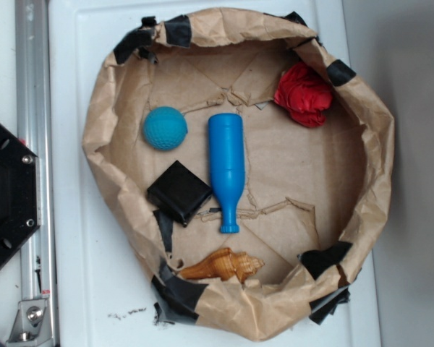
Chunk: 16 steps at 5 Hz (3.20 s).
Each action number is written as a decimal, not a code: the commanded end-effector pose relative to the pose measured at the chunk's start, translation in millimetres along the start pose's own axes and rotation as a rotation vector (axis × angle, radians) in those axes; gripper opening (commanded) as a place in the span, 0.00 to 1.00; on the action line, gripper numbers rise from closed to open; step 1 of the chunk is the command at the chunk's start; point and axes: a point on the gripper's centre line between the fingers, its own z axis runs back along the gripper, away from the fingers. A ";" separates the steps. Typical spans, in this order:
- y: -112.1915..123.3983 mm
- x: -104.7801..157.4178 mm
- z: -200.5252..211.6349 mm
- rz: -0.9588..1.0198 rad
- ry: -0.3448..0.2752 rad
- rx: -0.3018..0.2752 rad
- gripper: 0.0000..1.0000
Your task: Grab the red paper.
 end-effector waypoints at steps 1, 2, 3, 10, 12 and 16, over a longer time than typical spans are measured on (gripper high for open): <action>0.0 0.0 0.0 0.000 0.000 0.000 1.00; 33.8 38.3 -48.0 0.229 -0.055 -0.002 1.00; 26.0 74.0 -62.2 0.276 -0.239 0.100 1.00; 114.2 172.0 -176.3 0.533 -0.385 0.148 1.00; 118.4 188.9 -178.8 0.502 -0.396 0.175 1.00; 95.0 206.6 -193.9 0.268 -0.301 0.026 0.00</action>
